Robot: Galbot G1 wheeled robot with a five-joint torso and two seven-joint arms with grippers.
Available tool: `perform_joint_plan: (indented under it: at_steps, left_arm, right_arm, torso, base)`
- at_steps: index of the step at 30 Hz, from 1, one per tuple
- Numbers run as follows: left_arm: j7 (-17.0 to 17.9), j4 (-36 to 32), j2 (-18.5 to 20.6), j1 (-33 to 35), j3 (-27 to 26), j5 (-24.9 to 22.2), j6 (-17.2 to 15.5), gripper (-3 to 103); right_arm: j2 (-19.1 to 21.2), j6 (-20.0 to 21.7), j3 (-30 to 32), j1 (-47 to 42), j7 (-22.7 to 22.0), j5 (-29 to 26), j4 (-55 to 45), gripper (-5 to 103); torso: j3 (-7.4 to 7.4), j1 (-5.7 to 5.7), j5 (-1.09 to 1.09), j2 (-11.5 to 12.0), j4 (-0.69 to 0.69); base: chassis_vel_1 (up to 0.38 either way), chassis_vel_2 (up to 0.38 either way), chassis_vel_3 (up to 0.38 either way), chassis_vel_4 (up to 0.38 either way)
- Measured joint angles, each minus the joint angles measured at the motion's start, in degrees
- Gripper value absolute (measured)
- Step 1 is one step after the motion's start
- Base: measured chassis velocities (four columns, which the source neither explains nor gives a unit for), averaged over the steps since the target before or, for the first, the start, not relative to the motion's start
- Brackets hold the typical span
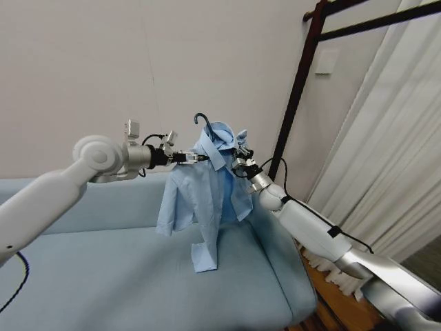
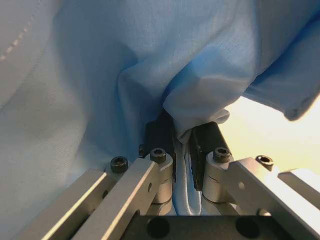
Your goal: Pick up the clothes from the sofa and hang them on the clothes hanger.
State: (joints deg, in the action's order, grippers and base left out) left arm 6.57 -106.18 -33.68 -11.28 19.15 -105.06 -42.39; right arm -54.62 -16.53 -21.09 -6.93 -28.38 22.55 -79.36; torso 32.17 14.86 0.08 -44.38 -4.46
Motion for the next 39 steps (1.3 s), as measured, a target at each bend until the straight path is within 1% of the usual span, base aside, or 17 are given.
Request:
perform_joint_plan:
  at_steps: [1,5,6,7,8,11,12,14,15,16,17,19,28,33,35,37,39]
  left_arm:
    - [0.0,0.0,0.0,0.0,0.0,0.0,0.0,76]
    - [-0.2,0.0,0.0,-0.7,0.8,0.0,0.1,54]
    - [-0.2,0.0,0.0,-0.7,0.8,0.0,0.1,54]
    - [-0.3,0.0,0.0,-0.8,0.8,0.0,0.1,48]
    - [-0.3,0.0,0.0,-0.8,0.8,0.0,0.1,48]
    - [-0.4,0.0,0.0,-0.8,0.7,0.0,0.1,32]
    - [-0.4,0.0,0.0,-0.8,0.7,0.0,0.1,32]
    - [-0.4,-0.1,0.1,-0.8,0.7,-0.1,0.2,22]
    - [-0.5,-0.1,0.1,-0.9,0.6,-0.1,0.2,22]
    - [-0.5,-0.1,0.0,-0.9,0.6,-0.1,0.2,16]
    - [-0.5,-0.1,0.0,-0.9,0.6,-0.1,0.2,16]
    - [-0.5,-0.1,-0.1,-0.9,0.7,-0.1,0.2,8]
    - [-0.5,0.1,-0.9,-1.2,0.9,-0.1,0.2,8]
    - [-0.6,0.0,-1.0,-1.1,0.9,-0.1,0.2,8]
    - [-0.6,0.0,-0.9,-1.1,0.9,-0.1,0.2,8]
    - [-0.9,0.1,-0.9,-1.4,0.8,0.0,0.2,8]
    - [-1.0,0.2,-0.9,-1.5,0.8,0.0,0.2,8]
  right_arm:
    - [0.0,0.0,0.0,0.0,0.0,0.0,0.0,8]
    - [0.2,0.0,0.0,0.1,0.0,0.0,-0.1,8]
    - [0.2,0.0,0.0,0.1,0.0,0.0,-0.1,8]
    - [0.2,0.0,-0.1,0.1,-0.1,-0.1,-0.1,8]
    - [0.2,0.0,-0.1,0.2,-0.1,-0.1,-0.2,8]
    - [0.3,0.0,-0.2,0.3,-0.1,-0.3,-0.3,8]
    - [0.3,0.0,-0.2,0.3,-0.1,-0.3,-0.3,8]
    - [0.3,0.0,-0.3,0.4,-0.1,-0.5,-0.3,8]
    - [0.2,0.1,-0.3,0.4,-0.1,-0.6,-0.3,8]
    - [0.2,0.1,-0.3,0.5,-0.1,-0.7,-0.4,8]
    - [0.2,0.1,-0.3,0.5,-0.1,-0.7,-0.4,8]
    - [0.2,0.1,-0.4,0.5,-0.2,-0.9,-0.4,8]
    - [0.5,0.2,-0.4,0.2,-0.3,-2.0,-0.5,8]
    - [0.9,1.8,-1.1,-0.2,-0.5,-5.1,-1.9,6]
    - [1.2,2.9,-1.5,-0.4,-0.5,-6.8,-2.6,10]
    - [1.3,3.4,-1.5,-0.4,-0.6,-7.6,-2.8,21]
    - [1.3,3.4,-1.5,-0.4,-0.7,-7.7,-2.8,26]
  torso:
    - [0.0,0.0,0.0,0.0,0.0]
    - [0.0,-0.01,0.0,0.0,0.0]
    - [0.0,-0.01,0.0,0.0,0.0]
    - [0.0,0.0,0.0,0.0,0.0]
    - [0.0,-0.01,0.0,0.0,0.0]
    - [0.0,0.0,0.0,0.0,0.0]
    - [0.0,0.0,0.0,0.0,0.0]
    - [0.0,-0.01,0.0,0.0,0.0]
    - [0.0,-0.01,0.0,0.0,0.0]
    - [0.0,-0.01,0.0,0.0,0.0]
    - [0.0,-0.01,0.0,0.0,0.0]
    - [0.0,-0.01,0.0,0.0,0.0]
    - [0.0,-0.01,0.0,0.0,0.0]
    - [0.0,-0.01,0.0,0.0,0.0]
    - [0.0,-0.01,0.0,0.0,0.0]
    - [0.0,-0.01,0.0,0.0,0.0]
    - [0.0,0.0,0.0,0.0,0.0]
  base:
    - [0.0,0.0,0.0,0.0]
    - [0.0,0.0,0.0,0.0]
    - [0.0,0.0,0.0,0.0]
    - [0.0,0.0,0.0,0.0]
    - [0.0,0.0,0.0,0.0]
    - [0.0,0.0,0.0,0.0]
    - [0.0,0.0,0.0,0.0]
    - [0.0,0.0,0.0,0.0]
    - [0.0,0.0,0.0,0.0]
    - [0.0,0.0,0.0,0.0]
    - [0.0,0.0,0.0,0.0]
    - [0.0,0.0,0.0,0.0]
    - [0.0,0.0,0.0,0.0]
    - [0.0,0.0,0.0,0.0]
    - [0.0,0.0,0.0,0.0]
    - [0.0,0.0,0.0,0.0]
    - [0.0,0.0,0.0,0.0]
